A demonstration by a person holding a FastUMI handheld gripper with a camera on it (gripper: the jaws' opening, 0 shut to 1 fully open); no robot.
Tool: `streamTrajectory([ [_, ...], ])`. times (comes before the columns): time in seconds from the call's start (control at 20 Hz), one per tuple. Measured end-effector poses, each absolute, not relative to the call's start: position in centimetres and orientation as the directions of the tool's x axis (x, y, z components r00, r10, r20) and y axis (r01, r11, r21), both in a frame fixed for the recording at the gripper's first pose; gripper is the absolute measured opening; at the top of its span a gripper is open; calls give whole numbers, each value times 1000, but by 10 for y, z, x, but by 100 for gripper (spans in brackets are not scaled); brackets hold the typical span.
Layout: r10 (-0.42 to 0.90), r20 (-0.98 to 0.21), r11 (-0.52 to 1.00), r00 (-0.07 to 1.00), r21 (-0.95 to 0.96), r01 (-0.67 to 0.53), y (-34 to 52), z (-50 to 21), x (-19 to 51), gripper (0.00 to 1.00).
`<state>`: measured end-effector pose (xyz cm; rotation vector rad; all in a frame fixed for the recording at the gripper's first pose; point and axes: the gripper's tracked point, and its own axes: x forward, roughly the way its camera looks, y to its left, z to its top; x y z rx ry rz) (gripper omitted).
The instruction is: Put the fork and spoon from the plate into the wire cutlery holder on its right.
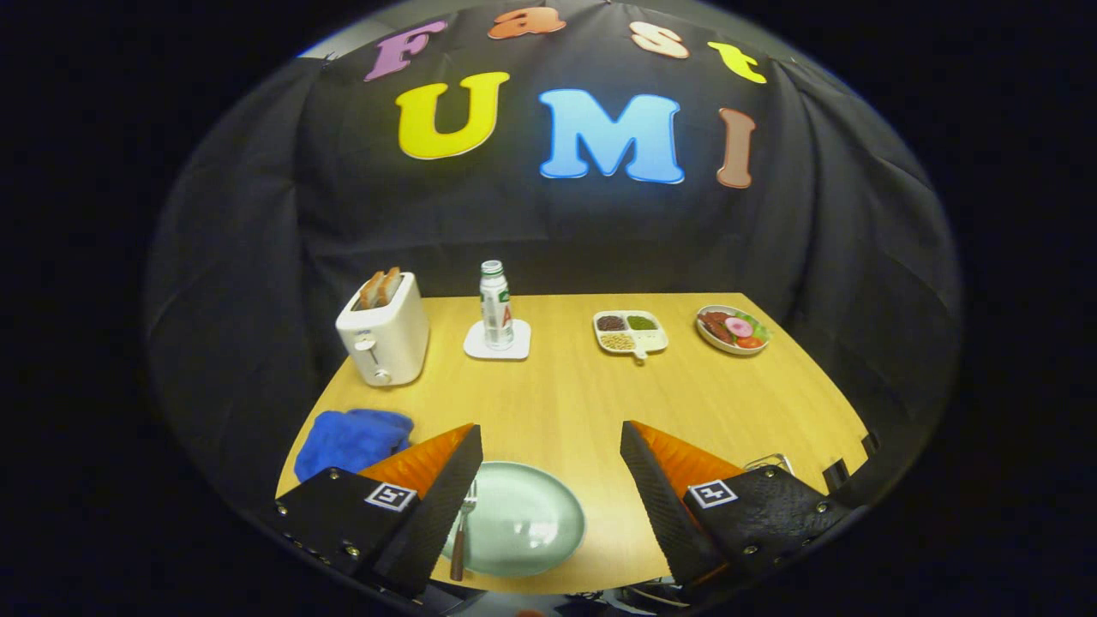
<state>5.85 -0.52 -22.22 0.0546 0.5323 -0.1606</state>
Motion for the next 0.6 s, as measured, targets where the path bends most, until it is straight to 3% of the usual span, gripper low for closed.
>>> streamTrajectory([
  [0.25, -62, -556, 995, 829, 32, 97, 39, -249, 52, 100],
  [0.6, -102, -665, 992, 739, -15, 124, 49, -296, 48, 100],
])
